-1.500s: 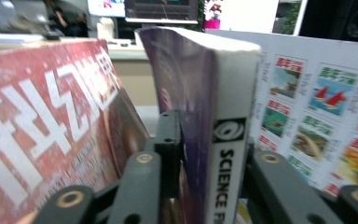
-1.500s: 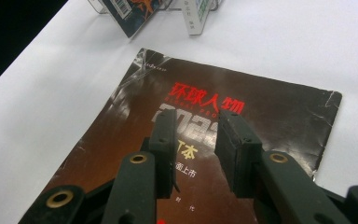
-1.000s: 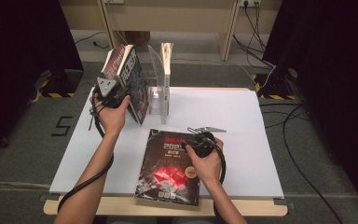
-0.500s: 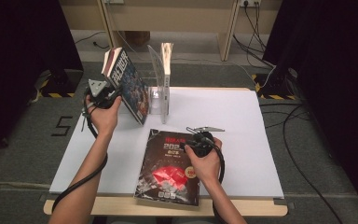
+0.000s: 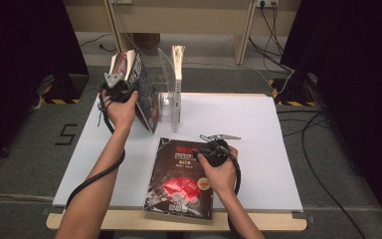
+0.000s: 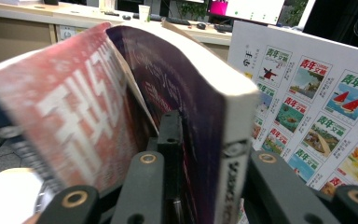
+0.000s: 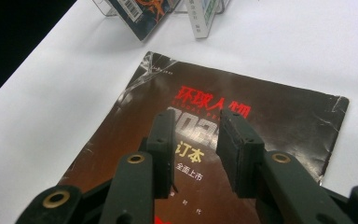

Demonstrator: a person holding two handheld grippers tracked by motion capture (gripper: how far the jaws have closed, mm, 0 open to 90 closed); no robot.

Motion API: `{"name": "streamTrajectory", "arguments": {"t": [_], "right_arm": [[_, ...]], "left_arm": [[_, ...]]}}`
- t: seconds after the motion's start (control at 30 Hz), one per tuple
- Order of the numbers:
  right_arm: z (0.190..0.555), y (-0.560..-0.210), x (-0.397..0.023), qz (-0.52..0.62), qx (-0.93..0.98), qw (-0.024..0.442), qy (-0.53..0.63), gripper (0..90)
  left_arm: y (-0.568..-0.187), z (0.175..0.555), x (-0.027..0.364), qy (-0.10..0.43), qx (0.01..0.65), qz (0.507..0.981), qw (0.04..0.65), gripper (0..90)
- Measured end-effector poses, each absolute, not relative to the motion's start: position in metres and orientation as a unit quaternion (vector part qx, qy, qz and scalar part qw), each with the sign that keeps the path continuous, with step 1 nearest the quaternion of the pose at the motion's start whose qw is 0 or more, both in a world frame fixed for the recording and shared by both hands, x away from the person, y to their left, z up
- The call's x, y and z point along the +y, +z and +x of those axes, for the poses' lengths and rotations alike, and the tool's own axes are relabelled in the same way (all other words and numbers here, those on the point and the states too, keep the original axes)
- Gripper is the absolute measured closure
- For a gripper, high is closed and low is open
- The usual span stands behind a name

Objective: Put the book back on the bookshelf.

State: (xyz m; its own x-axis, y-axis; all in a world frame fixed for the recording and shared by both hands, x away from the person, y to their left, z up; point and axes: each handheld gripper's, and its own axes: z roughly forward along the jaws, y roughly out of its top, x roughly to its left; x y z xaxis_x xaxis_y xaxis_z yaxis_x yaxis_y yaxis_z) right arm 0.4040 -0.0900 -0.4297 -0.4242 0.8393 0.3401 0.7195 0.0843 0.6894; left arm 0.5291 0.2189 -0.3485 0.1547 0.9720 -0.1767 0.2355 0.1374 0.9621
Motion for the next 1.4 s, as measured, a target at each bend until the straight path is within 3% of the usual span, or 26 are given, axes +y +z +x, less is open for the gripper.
{"name": "streamTrajectory", "arguments": {"t": [0.3, 0.43, 0.77, 1.17, 1.4], "right_arm": [[0.405, -0.429, -0.093, 0.533, 0.734, 0.071, 0.415, 66.9], [0.405, -0.43, -0.091, 0.533, 0.735, 0.07, 0.414, 66.9], [0.406, -0.43, -0.094, 0.534, 0.734, 0.073, 0.414, 67.1], [0.404, -0.43, -0.097, 0.536, 0.731, 0.073, 0.417, 67.2], [0.403, -0.431, -0.099, 0.536, 0.73, 0.073, 0.418, 67.0]], "left_arm": [[-0.328, 0.536, 0.211, 0.297, 0.586, 0.595, 0.463, 81.3], [-0.326, 0.538, 0.212, 0.277, 0.583, 0.6, 0.473, 82.0], [-0.333, 0.54, 0.21, 0.342, 0.535, 0.561, 0.531, 82.4], [-0.352, 0.547, 0.2, 0.373, 0.522, 0.56, 0.524, 81.6], [-0.347, 0.541, 0.205, 0.373, 0.526, 0.574, 0.505, 71.9]]}}
